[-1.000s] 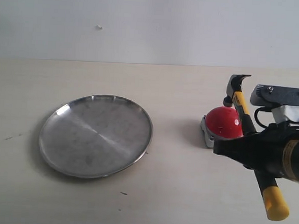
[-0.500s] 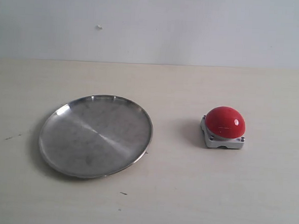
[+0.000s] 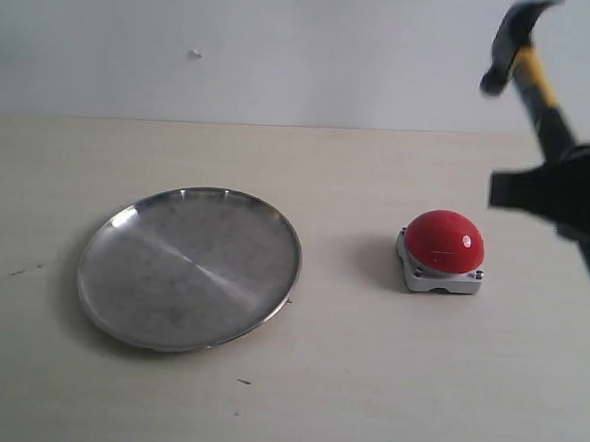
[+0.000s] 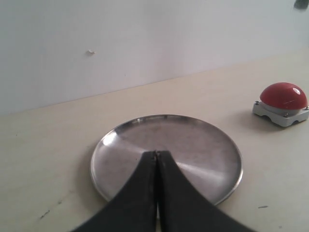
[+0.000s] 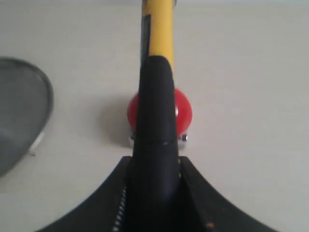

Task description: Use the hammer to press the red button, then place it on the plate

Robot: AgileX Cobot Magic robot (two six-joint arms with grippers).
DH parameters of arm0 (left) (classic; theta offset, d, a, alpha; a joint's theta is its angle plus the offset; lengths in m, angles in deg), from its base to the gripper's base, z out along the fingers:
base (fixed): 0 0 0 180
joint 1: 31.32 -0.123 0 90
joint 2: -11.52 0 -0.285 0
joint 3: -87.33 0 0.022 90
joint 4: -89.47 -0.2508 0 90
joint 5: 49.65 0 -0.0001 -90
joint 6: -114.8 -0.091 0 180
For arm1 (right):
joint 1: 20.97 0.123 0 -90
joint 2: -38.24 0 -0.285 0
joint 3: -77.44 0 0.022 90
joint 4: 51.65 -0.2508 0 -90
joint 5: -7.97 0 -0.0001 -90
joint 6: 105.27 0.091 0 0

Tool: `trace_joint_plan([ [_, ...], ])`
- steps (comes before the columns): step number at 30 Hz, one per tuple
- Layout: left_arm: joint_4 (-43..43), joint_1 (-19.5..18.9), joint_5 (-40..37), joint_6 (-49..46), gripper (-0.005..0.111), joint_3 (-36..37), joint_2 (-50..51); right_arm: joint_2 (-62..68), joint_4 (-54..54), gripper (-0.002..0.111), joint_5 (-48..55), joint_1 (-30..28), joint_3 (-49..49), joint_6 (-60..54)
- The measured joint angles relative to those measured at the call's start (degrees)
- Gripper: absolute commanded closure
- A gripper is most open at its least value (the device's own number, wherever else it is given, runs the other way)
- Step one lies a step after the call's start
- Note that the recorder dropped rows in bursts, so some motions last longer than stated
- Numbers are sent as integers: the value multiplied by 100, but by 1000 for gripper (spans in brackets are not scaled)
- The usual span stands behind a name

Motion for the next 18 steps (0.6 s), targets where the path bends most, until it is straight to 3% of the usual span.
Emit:
trace_joint_plan([
  [1,0,0,0,0,107,0,0,298,244,108,-184,0,207,353],
  [4,0,0,0,0,107,0,0,1845,1875,108,-764,0,928,2791],
  [6,0,0,0,0,107,0,0,2201,2384,108,-856,0,862,3369],
  [13,0,0,-4,0,107,0,0,1136,2546,108,-1437,0,65,3465],
  [18,0,0,-4,0,107,0,0,432,2560,108,-3033,0,-12,3514],
])
